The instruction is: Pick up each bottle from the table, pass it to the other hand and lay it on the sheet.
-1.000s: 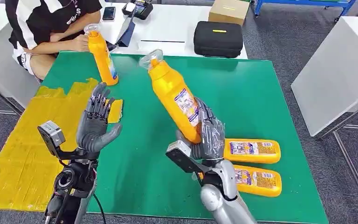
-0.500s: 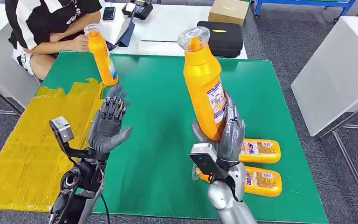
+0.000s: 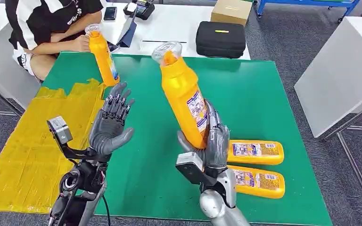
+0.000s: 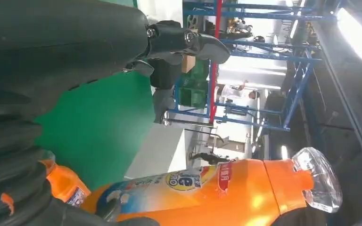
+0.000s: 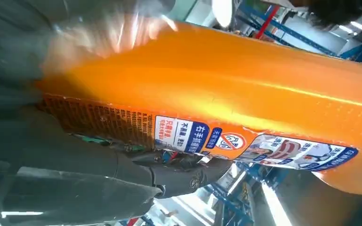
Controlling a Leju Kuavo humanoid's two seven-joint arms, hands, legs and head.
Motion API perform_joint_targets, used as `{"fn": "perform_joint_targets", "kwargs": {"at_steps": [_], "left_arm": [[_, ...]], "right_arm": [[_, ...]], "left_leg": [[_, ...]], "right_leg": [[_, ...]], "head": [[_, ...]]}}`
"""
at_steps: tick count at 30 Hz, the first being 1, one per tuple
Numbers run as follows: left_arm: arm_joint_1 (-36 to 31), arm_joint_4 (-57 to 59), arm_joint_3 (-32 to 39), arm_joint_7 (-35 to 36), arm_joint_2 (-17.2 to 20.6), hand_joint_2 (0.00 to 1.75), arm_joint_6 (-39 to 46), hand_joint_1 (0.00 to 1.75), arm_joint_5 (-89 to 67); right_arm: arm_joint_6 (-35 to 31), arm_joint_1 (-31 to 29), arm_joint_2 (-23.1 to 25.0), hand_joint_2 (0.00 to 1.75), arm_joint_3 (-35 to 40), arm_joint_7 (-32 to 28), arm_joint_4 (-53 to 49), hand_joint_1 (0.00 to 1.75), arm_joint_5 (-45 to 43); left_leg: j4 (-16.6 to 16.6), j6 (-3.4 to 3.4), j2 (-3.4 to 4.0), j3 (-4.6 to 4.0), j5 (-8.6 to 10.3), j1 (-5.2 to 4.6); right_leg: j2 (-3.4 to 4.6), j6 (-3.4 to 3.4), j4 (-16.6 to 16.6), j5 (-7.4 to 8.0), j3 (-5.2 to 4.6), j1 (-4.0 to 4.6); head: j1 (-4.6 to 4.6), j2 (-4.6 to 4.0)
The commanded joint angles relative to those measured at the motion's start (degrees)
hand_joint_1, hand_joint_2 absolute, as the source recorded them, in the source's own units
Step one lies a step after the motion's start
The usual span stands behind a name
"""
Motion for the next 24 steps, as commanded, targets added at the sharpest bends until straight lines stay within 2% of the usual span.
{"fn": "perform_joint_targets", "kwargs": {"at_steps": [1, 4, 7, 13, 15, 24], "left_arm": [[-1.60, 1.03, -0.98, 0.25, 2.82, 1.75, -0.29, 0.00, 0.67], [-1.76, 1.63, -0.52, -0.05, 2.97, 1.75, -0.72, 0.00, 1.01], [-1.93, 2.62, -0.27, -0.20, 2.86, 1.75, -1.17, 0.00, 0.90], [-2.02, 2.38, 0.27, -0.24, 2.51, 1.75, -1.56, 0.00, 0.43], [-2.02, 2.38, 0.27, -0.24, 2.51, 1.75, -1.56, 0.00, 0.43], [-1.29, 0.67, 0.73, 0.00, 2.47, 1.75, -2.81, 0.00, 0.82]], "right_arm": [[4.07, -3.88, -2.35, 1.75, 5.98, 2.48, 5.24, 1.75, 0.85], [8.77, -5.08, -3.00, 1.75, 9.75, 4.58, 6.81, 1.75, 4.75], [9.62, -5.41, -3.10, 1.75, 11.66, 4.30, 7.18, 1.75, 7.51], [9.29, -5.90, -3.72, 1.75, 13.17, 4.98, 7.03, 1.75, 11.36], [9.29, -5.90, -3.72, 1.75, 13.17, 4.98, 7.03, 1.75, 11.36], [8.89, -7.12, -4.24, 1.75, 13.46, 5.35, 8.34, 1.75, 11.98]], "left_leg": [[0.01, 0.04, 0.03, 0.32, -0.13, 0.02], [-0.02, 0.02, 0.08, 0.26, -0.10, 0.04], [-0.03, 0.01, 0.08, 0.20, -0.07, 0.04], [0.02, 0.06, 0.03, 0.37, -0.16, 0.03], [-0.01, 0.03, -0.02, 0.17, -0.05, 0.03], [0.00, 0.03, 0.04, 0.24, -0.10, 0.03]], "right_leg": [[0.11, -0.37, 0.02, -0.09, 0.27, 0.06], [0.14, -0.30, -0.02, -0.04, 0.20, 0.07], [0.12, -0.22, -0.03, -0.02, 0.15, 0.07], [0.12, -0.37, -0.01, -0.11, 0.33, 0.06], [0.03, -0.24, -0.02, -0.04, 0.15, 0.04], [0.11, -0.28, -0.01, -0.06, 0.19, 0.06]], "head": [[0.00, 0.00], [0.00, 0.00], [0.00, 0.00], [0.00, 0.00], [0.02, 0.00], [0.00, 0.00]]}}
